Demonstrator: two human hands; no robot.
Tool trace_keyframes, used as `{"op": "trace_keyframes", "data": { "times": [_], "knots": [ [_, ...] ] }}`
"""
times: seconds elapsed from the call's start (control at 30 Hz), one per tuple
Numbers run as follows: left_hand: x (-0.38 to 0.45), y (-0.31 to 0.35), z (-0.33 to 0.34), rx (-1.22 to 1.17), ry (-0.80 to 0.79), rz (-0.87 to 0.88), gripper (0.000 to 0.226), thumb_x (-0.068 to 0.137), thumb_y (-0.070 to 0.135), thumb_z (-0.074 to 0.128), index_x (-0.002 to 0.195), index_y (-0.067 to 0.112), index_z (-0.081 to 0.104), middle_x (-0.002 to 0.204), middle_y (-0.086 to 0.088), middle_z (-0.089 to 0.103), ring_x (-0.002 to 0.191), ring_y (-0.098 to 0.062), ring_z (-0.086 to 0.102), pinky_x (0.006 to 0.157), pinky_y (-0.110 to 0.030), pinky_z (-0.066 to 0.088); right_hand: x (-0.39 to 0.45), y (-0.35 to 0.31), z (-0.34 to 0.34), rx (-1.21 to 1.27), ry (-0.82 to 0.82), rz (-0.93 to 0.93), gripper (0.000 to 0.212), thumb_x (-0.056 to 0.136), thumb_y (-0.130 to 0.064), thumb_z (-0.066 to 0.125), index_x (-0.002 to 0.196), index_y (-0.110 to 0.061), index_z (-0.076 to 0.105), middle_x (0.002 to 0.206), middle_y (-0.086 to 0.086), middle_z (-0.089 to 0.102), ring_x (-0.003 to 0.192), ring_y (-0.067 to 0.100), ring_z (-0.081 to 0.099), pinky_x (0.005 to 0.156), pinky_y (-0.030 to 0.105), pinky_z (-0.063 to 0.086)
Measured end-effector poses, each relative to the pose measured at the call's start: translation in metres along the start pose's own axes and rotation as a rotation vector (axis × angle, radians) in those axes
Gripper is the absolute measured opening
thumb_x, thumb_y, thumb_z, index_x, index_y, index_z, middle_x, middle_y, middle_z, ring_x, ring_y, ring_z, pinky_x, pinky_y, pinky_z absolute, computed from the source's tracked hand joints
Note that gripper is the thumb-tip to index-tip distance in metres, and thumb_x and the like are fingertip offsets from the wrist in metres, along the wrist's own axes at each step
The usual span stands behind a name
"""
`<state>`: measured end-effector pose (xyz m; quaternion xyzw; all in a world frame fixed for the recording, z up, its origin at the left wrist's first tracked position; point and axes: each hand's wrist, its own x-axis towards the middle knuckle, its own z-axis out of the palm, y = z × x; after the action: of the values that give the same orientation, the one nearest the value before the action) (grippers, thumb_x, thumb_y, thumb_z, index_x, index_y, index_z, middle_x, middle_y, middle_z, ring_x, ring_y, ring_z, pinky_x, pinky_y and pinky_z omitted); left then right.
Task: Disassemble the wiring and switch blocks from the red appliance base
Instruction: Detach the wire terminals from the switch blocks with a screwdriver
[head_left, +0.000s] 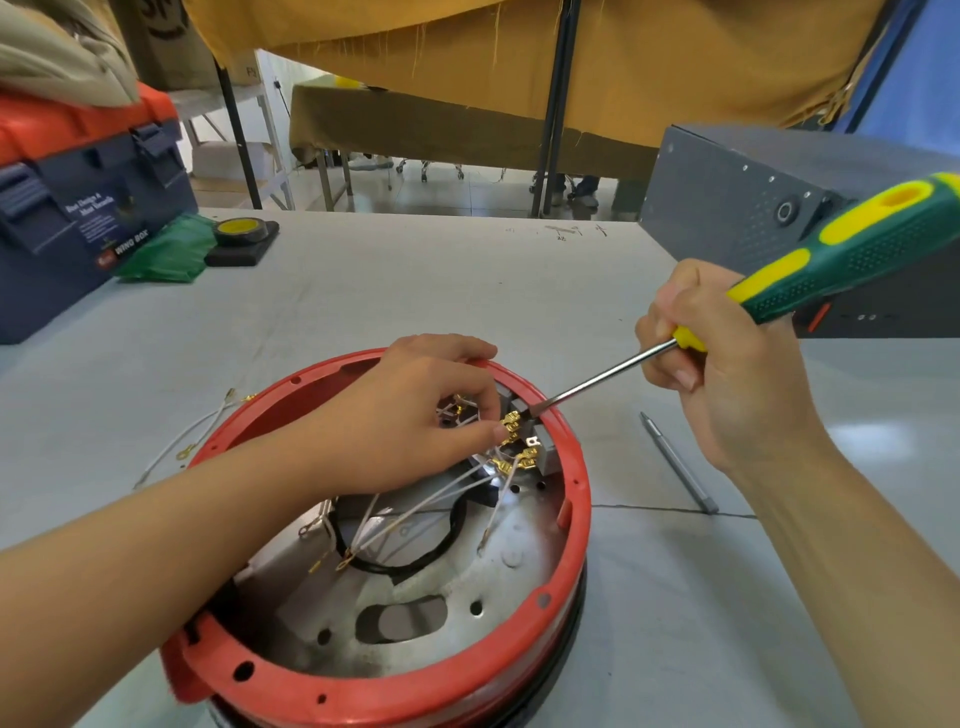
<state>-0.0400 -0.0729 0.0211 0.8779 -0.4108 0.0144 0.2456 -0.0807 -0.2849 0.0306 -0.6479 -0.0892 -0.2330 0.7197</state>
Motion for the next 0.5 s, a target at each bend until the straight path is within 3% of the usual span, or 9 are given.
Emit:
{"op": "trace_keyframes", "data": {
  "times": [0.3, 0.5],
  "knots": [
    [0.0, 0.001, -0.001, -0.001, -0.004, -0.011, 0.008, 0.085, 0.035, 0.062, 0.079, 0.03, 0.065, 0.141, 0.008, 0.045, 0.129, 0.0, 0.034, 0.095, -0.013, 0.021, -0.005, 0.005, -0.002, 0.067, 0.064, 0.04, 0.024, 0.075, -0.01, 0.045, 0.052, -0.01, 0.038, 0.038, -0.01, 0.035, 0.038, 0.011, 0.021, 0.043, 0.017, 0.021],
    [0.0, 0.001, -0.002, -0.009, -0.018, -0.018, 0.008, 0.084, 0.031, 0.063, 0.078, 0.028, 0.065, 0.142, 0.007, 0.044, 0.128, 0.001, 0.033, 0.091, -0.004, 0.021, -0.008, 0.013, -0.006, 0.141, 0.071, 0.078, 0.031, 0.076, -0.013, 0.046, 0.046, -0.021, 0.047, 0.043, -0.008, 0.04, 0.037, 0.008, 0.025, 0.042, 0.017, 0.023]
  ]
}}
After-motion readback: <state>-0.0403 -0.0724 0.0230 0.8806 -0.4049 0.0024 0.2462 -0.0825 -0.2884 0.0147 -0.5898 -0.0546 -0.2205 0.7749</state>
